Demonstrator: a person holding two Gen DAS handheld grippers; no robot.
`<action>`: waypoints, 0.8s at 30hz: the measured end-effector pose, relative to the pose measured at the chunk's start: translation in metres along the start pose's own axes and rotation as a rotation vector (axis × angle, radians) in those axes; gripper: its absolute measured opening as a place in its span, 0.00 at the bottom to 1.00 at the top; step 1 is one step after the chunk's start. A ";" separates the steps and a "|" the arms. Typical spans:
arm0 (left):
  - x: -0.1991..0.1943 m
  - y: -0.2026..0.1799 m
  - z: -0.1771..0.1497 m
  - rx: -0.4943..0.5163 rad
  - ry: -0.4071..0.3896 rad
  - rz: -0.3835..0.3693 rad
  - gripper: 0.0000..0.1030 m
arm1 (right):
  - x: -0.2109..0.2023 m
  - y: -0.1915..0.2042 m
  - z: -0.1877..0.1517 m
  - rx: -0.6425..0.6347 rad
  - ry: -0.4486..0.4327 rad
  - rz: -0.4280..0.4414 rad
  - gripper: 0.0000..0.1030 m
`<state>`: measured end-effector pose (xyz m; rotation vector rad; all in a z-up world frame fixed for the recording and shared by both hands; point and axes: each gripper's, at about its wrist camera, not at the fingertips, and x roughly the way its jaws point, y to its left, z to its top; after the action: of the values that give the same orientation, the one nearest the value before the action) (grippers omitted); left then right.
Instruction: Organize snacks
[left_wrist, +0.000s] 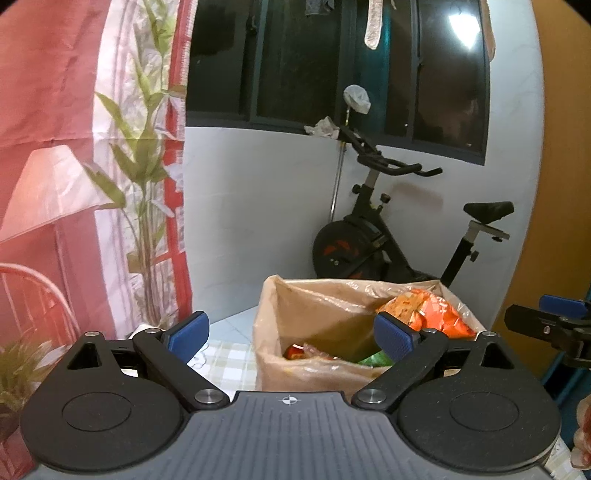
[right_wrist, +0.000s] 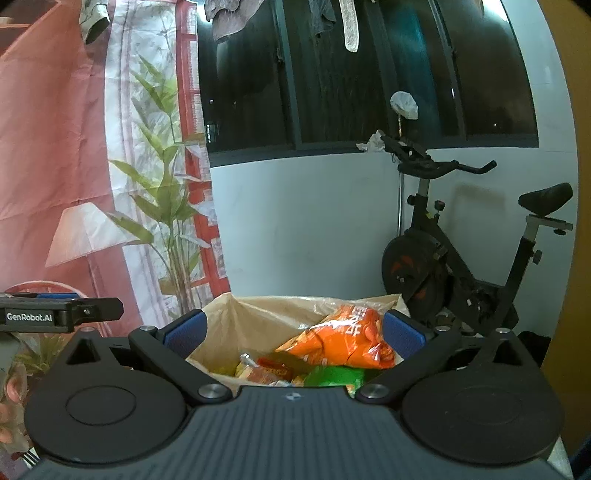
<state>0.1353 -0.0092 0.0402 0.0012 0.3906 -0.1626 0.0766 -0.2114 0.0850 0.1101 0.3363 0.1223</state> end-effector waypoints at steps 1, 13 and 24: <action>-0.002 0.001 -0.001 -0.002 0.001 0.005 0.94 | -0.001 0.001 0.000 0.001 0.005 0.004 1.00; -0.020 0.007 -0.011 0.004 0.021 0.067 0.94 | -0.015 0.005 -0.012 0.021 0.052 -0.012 1.00; -0.027 0.005 -0.014 0.013 0.011 0.106 0.94 | -0.017 0.005 -0.019 0.015 0.076 -0.032 1.00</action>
<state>0.1061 0.0005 0.0371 0.0354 0.3994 -0.0602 0.0538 -0.2073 0.0737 0.1152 0.4145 0.0928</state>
